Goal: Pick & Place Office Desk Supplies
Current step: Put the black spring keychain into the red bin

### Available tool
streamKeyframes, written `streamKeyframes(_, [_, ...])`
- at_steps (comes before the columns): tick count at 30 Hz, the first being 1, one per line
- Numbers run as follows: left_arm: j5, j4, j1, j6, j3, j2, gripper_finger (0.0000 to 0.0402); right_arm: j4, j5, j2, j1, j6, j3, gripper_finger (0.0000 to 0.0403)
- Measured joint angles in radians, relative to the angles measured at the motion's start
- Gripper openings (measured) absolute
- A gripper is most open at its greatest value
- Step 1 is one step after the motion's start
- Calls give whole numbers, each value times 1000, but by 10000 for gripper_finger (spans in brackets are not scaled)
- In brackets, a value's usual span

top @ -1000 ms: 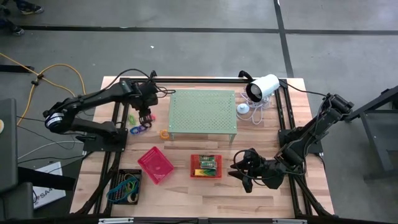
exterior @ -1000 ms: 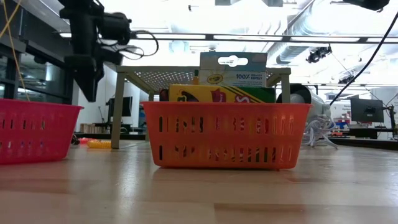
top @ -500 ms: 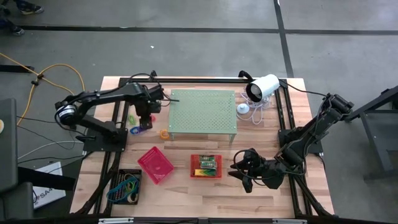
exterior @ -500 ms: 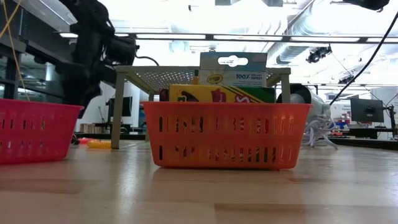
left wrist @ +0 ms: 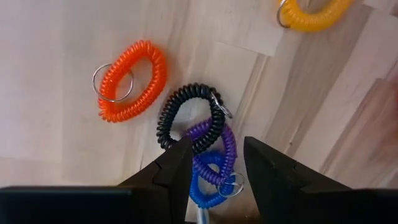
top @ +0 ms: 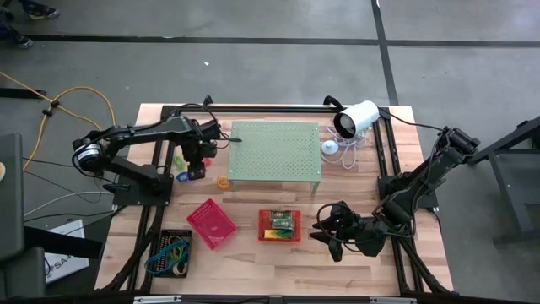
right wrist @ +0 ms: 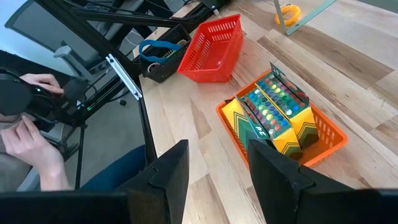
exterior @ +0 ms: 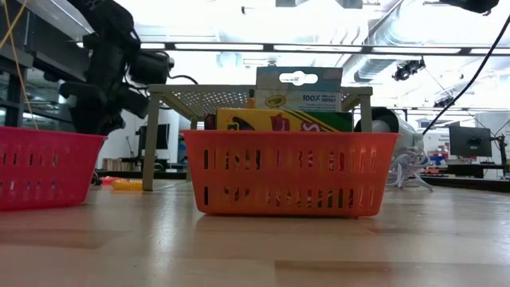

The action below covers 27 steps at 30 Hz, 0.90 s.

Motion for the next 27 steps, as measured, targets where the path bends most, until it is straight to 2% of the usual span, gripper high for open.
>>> streamKeyframes(7, [-96,3,-43,-20,-4,-145,138,0,0,0,0,0,0,150])
streamKeyframes(12, [-134,40,-91,-51,-77,-228,138,0,0,0,0,0,0,150])
streamKeyframes(20, [-211,66,-197,-70,-91,-236,138,0,0,0,0,0,0,150])
streamKeyframes(27, [-248,95,-205,-115,-90,-236,138,0,0,0,0,0,0,150])
